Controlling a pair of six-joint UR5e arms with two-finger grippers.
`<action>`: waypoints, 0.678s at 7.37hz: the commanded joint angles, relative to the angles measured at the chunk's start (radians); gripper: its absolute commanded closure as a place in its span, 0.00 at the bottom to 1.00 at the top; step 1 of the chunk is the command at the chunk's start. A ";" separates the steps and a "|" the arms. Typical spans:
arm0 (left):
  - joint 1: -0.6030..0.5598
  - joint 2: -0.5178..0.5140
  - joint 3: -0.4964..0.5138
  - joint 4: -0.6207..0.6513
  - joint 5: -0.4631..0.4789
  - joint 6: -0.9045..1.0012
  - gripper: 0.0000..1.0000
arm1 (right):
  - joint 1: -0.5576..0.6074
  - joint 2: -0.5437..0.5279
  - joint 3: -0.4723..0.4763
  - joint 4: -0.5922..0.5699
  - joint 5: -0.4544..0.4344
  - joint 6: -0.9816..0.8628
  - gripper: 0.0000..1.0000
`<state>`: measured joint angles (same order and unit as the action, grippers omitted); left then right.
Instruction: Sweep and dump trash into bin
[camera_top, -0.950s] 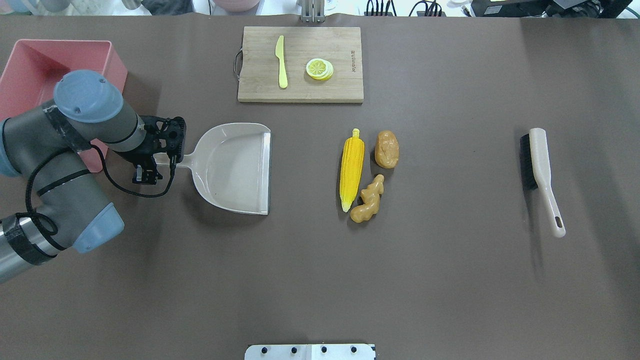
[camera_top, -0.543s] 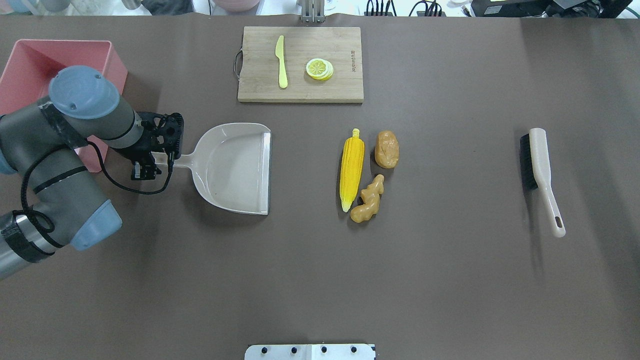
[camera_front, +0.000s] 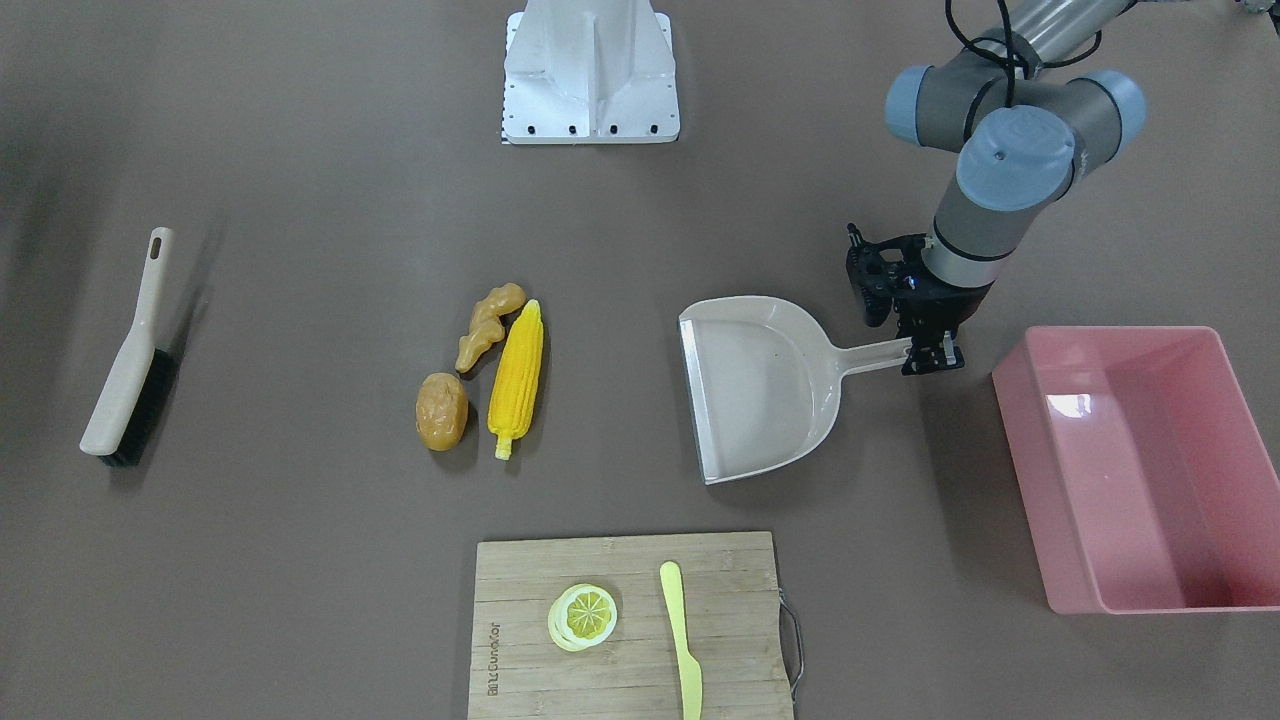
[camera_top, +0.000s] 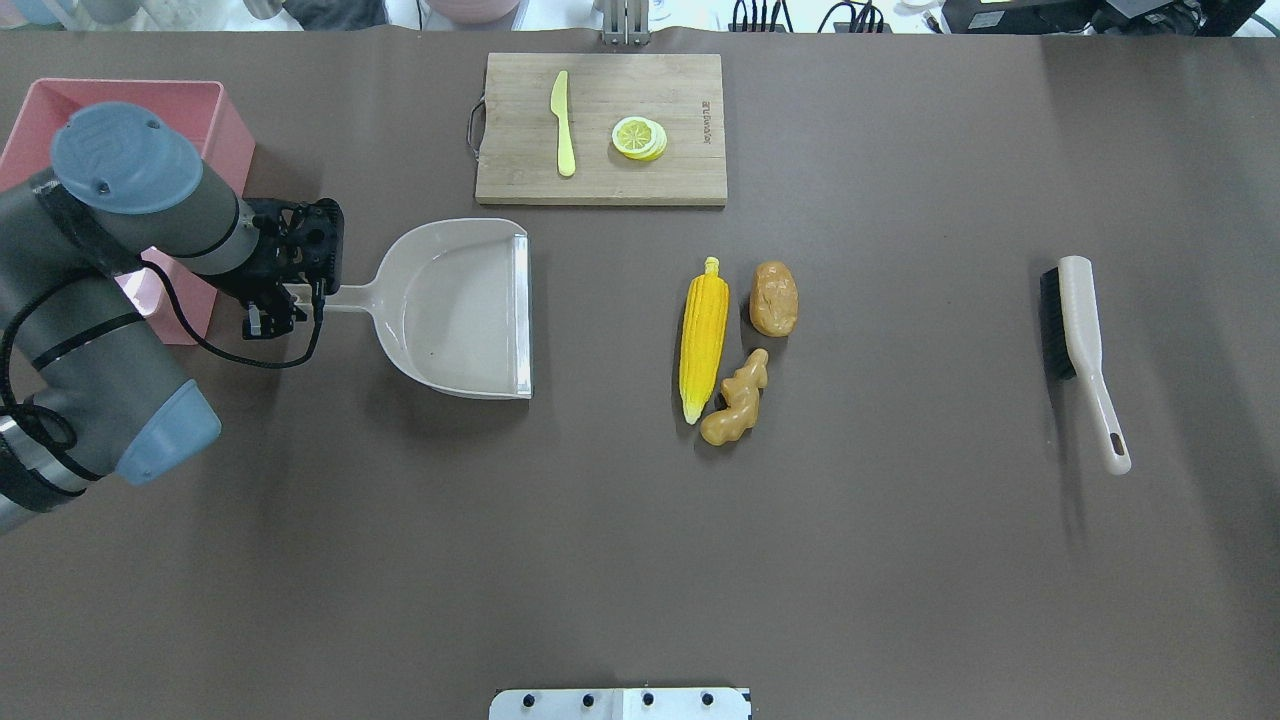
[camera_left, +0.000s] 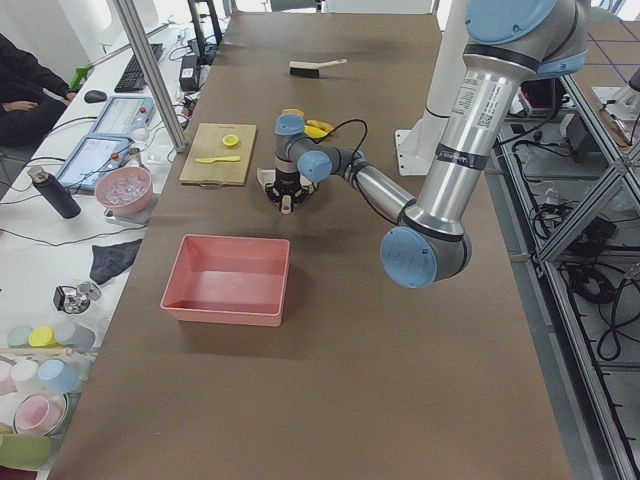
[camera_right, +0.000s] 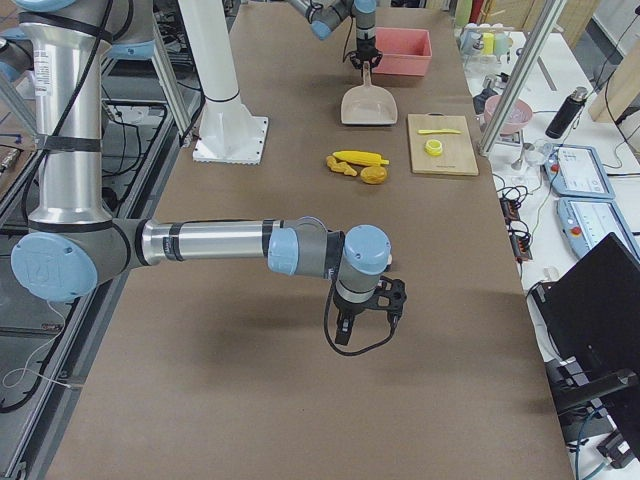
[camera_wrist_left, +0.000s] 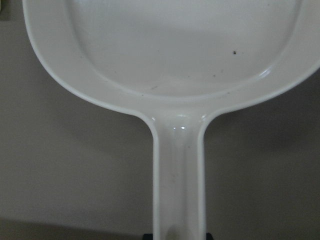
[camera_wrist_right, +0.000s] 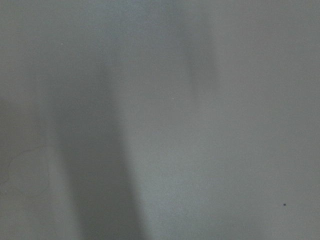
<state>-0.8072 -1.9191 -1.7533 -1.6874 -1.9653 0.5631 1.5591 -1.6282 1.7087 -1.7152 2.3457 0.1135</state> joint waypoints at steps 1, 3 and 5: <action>-0.003 0.000 -0.023 0.000 0.000 -0.008 1.00 | -0.001 0.016 0.012 -0.044 0.058 -0.002 0.00; -0.003 -0.003 -0.032 0.000 0.003 -0.012 1.00 | -0.002 0.014 0.098 -0.038 0.078 -0.005 0.00; -0.012 -0.001 -0.040 0.002 0.003 -0.012 1.00 | -0.072 0.025 0.149 -0.035 0.133 0.119 0.00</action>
<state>-0.8130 -1.9205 -1.7885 -1.6864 -1.9624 0.5514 1.5297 -1.6114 1.8324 -1.7568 2.4379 0.1502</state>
